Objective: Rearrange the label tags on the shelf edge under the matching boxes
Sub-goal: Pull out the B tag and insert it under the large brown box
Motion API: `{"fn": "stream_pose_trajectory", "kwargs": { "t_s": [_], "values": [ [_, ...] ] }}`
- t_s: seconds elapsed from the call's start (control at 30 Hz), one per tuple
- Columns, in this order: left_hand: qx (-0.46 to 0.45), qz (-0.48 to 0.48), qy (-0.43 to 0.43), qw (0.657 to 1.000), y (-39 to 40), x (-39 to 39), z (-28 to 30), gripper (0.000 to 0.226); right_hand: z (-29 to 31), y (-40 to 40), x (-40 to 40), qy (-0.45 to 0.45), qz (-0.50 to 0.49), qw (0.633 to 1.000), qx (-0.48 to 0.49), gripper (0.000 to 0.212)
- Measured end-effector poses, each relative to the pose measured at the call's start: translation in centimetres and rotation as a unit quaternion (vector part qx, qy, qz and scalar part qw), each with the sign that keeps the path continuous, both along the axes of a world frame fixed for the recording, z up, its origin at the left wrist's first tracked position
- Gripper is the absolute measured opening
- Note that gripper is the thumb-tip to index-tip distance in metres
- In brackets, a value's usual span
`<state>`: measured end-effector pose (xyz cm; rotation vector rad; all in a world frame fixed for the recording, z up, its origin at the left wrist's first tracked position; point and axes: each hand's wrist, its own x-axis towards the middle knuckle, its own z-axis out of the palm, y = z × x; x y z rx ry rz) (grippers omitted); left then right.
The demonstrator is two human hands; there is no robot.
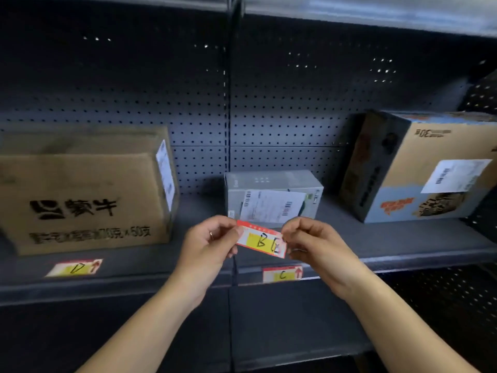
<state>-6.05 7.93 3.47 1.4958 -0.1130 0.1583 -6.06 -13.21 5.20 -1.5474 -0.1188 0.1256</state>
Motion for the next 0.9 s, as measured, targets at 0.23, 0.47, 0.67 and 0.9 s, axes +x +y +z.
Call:
{"fn": "stream_pose_trajectory", "kwargs": {
  "t_s": [0.23, 0.47, 0.67, 0.9],
  "values": [
    [0.037, 0.052, -0.002, 0.998, 14.3, -2.8, -1.7, 0.008, -1.9, 14.9, -0.8, -0.001, 0.025, 0.998, -0.053, 0.029],
    [0.108, 0.075, -0.012, 0.991, 23.9, -3.3, -1.4, 0.015, -2.1, 23.8, -0.4, -0.107, 0.042, 0.984, -0.133, 0.018],
    [0.223, 0.155, -0.041, 0.961, 28.3, -3.2, -1.9, 0.020, -2.0, 28.2, 1.2, -0.217, 0.075, 0.944, -0.235, 0.029],
    [0.332, 0.176, -0.061, 0.925, 31.4, -3.5, -2.8, 0.017, -4.2, 31.0, 2.0, -0.284, 0.115, 0.904, -0.298, 0.019]
  ]
}}
